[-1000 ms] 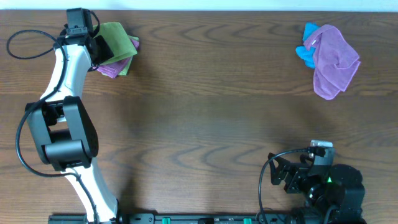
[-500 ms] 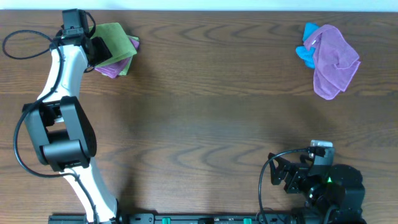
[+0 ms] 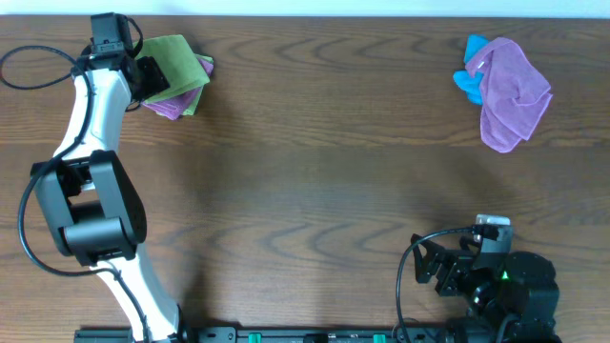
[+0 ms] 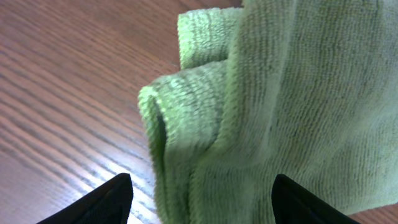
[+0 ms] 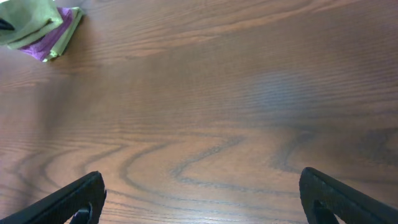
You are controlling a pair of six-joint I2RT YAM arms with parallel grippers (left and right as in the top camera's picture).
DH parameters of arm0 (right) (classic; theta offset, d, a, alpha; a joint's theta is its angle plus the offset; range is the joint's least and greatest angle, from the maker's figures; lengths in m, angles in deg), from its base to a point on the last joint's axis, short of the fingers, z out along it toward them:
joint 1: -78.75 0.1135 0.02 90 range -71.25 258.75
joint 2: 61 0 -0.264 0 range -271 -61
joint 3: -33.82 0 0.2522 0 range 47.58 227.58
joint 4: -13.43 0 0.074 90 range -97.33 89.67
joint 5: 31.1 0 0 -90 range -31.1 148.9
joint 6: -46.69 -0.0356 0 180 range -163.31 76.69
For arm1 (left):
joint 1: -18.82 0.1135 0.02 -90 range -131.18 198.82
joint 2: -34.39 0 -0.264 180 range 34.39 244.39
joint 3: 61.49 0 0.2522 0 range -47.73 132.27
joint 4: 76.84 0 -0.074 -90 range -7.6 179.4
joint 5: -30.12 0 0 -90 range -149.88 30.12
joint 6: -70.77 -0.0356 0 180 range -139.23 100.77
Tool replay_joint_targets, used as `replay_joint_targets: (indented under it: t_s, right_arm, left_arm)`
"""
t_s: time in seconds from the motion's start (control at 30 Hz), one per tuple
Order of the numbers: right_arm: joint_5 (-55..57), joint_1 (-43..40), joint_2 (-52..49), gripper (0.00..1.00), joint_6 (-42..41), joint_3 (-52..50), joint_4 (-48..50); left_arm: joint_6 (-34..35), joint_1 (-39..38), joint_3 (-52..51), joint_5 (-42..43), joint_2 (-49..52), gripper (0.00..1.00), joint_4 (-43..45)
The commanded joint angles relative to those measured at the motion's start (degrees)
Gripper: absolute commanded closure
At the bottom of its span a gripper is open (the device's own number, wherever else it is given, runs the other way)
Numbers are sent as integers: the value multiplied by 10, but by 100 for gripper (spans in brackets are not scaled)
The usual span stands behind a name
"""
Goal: Fold the cloth
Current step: 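Adjust and press the green cloth flat on the stack, then open the left gripper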
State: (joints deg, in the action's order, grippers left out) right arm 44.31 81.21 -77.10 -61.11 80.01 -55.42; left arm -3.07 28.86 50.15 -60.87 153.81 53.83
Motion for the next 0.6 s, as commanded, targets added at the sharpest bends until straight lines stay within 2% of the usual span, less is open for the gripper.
replay_joint_targets:
  t_s: [0.0, 0.2, 0.23, 0.33, 0.37, 0.43, 0.57]
  right_arm:
    - [-3, -4, 4, 1, -8, -2, 0]
    - [-3, -4, 4, 1, -8, -2, 0]
    - [-3, -4, 4, 1, -8, -2, 0]
    - [-3, -4, 4, 1, -8, -2, 0]
    - [-3, -4, 4, 1, -8, -2, 0]
    - [-3, -4, 4, 1, -8, -2, 0]
    - [-3, -4, 4, 1, -8, -2, 0]
  left_arm:
    - [-14, 8, 12, -22, -42, 27, -6]
    - [-11, 12, 12, -24, -89, 27, -10]
    - [-7, 12, 12, -24, -96, 33, -8]
    - [6, 12, 12, -12, -104, 63, 7]
    - [7, 12, 12, 2, -104, 79, 14]
    - [17, 12, 12, 25, -101, 94, 26]
    - [42, 12, 12, 41, -90, 94, 61]
